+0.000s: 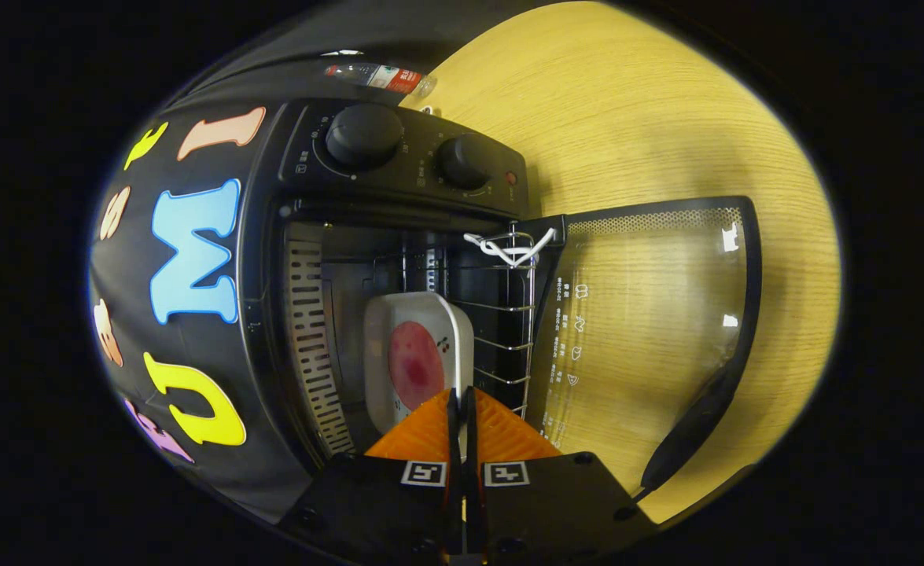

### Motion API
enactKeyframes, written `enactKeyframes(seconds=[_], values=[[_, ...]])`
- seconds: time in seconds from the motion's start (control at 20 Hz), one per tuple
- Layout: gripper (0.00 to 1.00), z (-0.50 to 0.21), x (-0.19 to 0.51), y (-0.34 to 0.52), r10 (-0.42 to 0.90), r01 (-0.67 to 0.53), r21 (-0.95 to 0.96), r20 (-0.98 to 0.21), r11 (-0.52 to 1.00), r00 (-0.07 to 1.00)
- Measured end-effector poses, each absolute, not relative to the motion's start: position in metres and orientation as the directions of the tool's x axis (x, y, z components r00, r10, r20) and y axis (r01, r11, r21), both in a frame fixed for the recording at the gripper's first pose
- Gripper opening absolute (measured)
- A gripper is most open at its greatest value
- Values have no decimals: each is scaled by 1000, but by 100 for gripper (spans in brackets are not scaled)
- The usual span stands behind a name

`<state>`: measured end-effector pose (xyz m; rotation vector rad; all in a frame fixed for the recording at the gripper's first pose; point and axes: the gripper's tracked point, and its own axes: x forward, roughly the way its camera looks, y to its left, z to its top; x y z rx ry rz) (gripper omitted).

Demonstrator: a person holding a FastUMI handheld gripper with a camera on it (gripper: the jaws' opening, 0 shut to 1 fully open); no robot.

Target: Open the toaster oven, put the food inside, and close the toaster oven door.

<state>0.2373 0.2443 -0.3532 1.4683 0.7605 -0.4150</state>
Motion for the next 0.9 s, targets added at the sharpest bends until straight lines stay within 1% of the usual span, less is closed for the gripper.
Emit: enactKeyframes(seconds=[0.1, 0.2, 0.3, 0.4, 0.5, 0.7, 0.9], values=[[11, -348, 240, 248, 207, 655, 749, -660, 102, 722], [37, -343, 234, 249, 214, 635, 762, -646, 128, 732], [57, -334, 230, 251, 223, 597, 787, -617, 155, 755], [77, -329, 217, 252, 239, 572, 787, -616, 230, 751], [97, -321, 201, 253, 262, 516, 787, -606, 339, 751], [97, -309, 167, 249, 299, 377, 746, -597, 550, 744], [97, -308, 138, 241, 281, 260, 641, -615, 723, 736]])
